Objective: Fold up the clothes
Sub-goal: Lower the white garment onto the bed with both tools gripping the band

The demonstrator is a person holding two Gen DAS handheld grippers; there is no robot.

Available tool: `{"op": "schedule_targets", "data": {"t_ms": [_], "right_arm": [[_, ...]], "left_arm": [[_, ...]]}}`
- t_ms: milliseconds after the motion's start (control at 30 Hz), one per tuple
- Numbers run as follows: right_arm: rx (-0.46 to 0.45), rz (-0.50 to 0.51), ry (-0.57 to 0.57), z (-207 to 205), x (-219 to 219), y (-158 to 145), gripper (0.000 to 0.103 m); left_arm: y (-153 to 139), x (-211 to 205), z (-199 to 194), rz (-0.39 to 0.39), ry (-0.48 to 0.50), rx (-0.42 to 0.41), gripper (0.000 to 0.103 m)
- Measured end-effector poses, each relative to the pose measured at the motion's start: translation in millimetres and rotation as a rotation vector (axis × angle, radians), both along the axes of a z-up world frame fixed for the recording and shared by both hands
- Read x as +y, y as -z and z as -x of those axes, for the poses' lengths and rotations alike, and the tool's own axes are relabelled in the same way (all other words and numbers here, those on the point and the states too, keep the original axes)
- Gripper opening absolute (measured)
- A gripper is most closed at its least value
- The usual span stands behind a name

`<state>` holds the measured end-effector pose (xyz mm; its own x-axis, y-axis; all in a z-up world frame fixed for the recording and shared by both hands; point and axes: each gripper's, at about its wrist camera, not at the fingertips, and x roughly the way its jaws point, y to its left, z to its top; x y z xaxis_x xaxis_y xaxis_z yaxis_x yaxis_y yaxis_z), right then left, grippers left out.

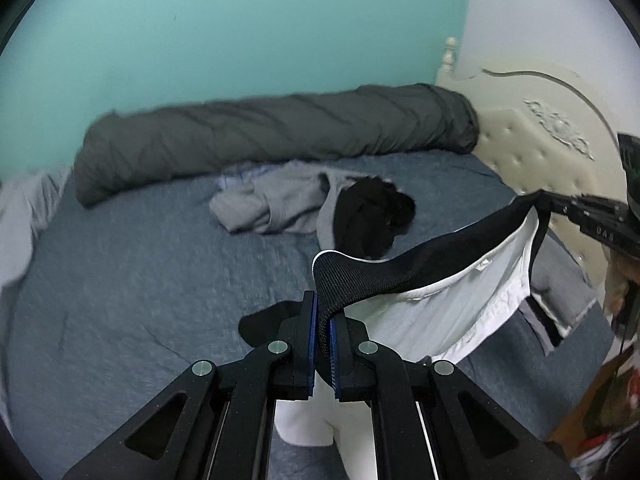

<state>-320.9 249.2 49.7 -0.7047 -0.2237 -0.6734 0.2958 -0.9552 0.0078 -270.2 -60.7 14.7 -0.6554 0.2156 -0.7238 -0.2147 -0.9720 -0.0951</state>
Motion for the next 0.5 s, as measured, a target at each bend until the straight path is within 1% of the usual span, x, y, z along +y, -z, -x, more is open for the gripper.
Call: {"op": "schedule_targets", "data": {"t_ms": [333,500], "right_arm": [[-0.114,0.003,0.041,104.1,-2.9,91.6,0.002],[-0.143,0.005,0.059,151.4,-2.4,129.4,0.002]], "left_arm": [[93.0,-12.8,94.6,-0.028,-0.059,-0.118,0.005],[135.1,-18.7,148.6,-0.066,-0.084,-0.173,0.005]]}}
